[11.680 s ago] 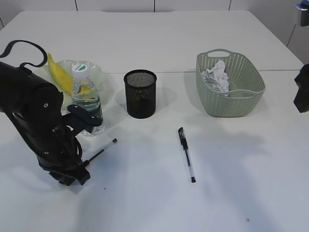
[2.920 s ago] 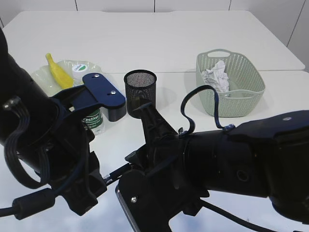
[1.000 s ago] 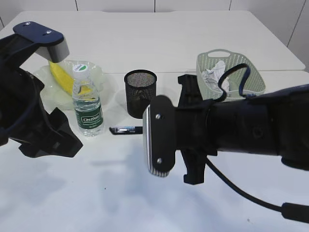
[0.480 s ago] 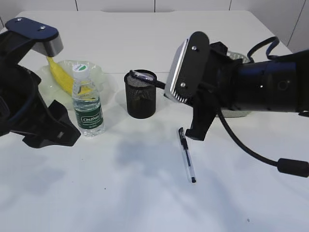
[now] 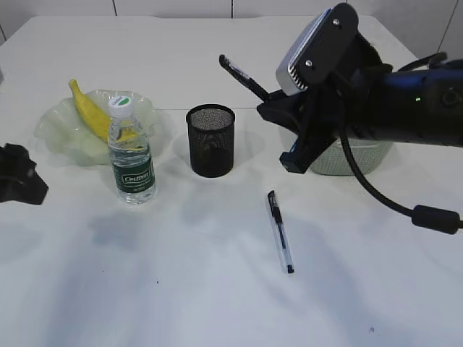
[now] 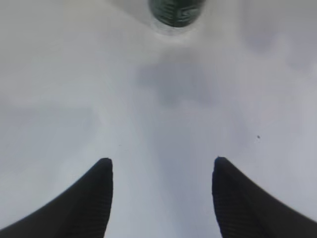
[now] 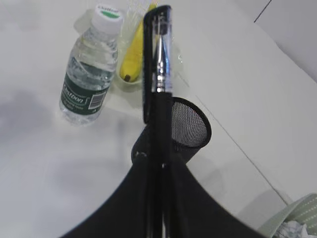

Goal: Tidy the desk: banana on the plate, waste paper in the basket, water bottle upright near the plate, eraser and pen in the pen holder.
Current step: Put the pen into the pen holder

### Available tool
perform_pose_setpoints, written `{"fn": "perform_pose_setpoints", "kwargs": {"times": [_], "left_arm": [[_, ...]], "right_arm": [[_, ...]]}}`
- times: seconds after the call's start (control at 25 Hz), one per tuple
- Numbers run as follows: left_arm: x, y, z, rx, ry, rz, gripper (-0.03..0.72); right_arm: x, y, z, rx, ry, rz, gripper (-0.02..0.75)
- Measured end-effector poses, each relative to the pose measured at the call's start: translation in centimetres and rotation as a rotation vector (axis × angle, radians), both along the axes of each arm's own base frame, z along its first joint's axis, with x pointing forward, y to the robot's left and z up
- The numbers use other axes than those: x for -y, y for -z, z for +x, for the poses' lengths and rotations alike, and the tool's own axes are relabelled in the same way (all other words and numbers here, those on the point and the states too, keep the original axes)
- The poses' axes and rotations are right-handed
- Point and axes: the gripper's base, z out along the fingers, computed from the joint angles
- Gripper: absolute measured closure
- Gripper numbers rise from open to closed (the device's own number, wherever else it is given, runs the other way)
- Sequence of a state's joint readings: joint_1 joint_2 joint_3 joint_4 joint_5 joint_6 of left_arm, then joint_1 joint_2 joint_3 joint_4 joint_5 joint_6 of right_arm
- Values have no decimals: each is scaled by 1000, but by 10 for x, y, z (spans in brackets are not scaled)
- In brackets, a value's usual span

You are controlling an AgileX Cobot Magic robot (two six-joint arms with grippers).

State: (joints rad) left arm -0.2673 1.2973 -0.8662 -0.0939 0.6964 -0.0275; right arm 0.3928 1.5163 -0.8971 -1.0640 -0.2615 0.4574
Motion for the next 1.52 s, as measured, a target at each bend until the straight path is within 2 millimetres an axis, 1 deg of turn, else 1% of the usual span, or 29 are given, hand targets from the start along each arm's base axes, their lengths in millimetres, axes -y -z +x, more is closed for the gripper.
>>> {"fn": "perform_pose_setpoints", "kwargs": {"times": [0.12,0.2,0.28,0.36,0.44,0.56,0.76,0.88,1.12,1.16,1.4,1.52], "left_arm": [[-28,0,7,-5,-132,-25,245],[-43,0,9,-6,-195,-31,245],[-54,0,10,-5,-241,-33,245],[-61,-1,10,-3,-271,-36,245],[-63,-1,9,0,-279,-38,245],[-63,2,0,37,-288,-50,245],[-63,16,-32,41,-297,-57,245],[-63,20,-45,42,-296,-57,245],[-63,19,-49,55,-291,-52,245],[-63,19,-49,55,-289,-49,245],[-64,19,-49,57,-281,-41,245],[-64,19,-49,57,-280,-40,245]], "right_arm": [[-2,-8,3,7,13,62,692],[-5,-14,7,11,16,113,692],[-8,-15,12,4,22,163,692],[-12,-16,19,-3,28,224,692],[-16,-15,26,-14,30,280,692],[-23,-9,40,-30,32,357,692],[-33,-1,61,-41,34,451,692],[-39,8,73,-46,27,485,692],[-49,23,99,-55,49,592,692],[-51,28,103,-62,54,598,692],[-60,41,126,-58,55,623,692],[-63,50,134,-75,61,633,692]]}}
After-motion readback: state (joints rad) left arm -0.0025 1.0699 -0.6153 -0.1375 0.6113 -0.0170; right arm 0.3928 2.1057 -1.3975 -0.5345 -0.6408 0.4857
